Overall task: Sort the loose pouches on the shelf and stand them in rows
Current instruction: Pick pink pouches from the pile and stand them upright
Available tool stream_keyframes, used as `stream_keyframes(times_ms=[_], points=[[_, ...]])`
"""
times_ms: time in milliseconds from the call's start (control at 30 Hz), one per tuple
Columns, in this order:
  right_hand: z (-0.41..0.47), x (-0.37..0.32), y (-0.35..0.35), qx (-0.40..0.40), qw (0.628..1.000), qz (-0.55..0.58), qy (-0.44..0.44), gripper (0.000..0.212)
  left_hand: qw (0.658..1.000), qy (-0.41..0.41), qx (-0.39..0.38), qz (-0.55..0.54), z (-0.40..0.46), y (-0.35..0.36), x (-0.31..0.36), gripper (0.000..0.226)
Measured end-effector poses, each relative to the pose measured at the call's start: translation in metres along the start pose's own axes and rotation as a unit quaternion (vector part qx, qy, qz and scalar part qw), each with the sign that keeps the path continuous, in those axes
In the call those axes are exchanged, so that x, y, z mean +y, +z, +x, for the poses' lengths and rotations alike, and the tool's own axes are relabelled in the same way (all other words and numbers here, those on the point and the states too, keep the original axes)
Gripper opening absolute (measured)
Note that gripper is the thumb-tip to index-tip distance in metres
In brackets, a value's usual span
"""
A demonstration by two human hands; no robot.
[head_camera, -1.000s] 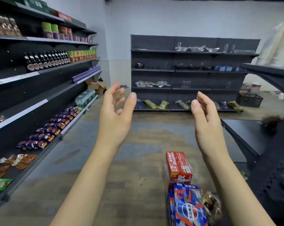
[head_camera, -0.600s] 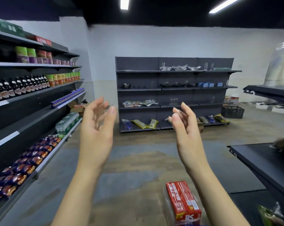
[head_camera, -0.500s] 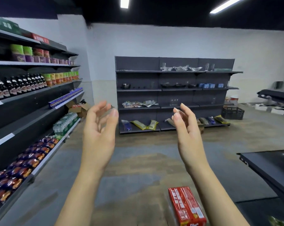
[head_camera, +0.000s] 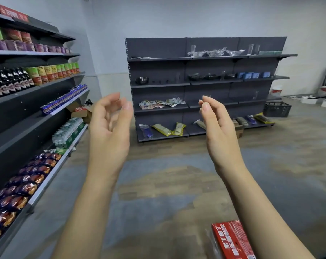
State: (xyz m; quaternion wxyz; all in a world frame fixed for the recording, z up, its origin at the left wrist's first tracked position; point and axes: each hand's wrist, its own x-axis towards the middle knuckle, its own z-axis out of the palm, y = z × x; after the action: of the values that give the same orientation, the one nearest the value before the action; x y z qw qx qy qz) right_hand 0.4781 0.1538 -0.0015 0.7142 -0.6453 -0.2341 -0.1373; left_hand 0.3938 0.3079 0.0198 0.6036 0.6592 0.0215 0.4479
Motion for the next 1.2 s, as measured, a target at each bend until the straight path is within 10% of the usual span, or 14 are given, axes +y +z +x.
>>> stream_keyframes(times_ms=[1200], points=[[0.666,0.402,0.193,-0.082,0.996,0.030,-0.015,0.033,0.999,0.013,0.013,0.043,0.610,0.225,-0.469,0.022]])
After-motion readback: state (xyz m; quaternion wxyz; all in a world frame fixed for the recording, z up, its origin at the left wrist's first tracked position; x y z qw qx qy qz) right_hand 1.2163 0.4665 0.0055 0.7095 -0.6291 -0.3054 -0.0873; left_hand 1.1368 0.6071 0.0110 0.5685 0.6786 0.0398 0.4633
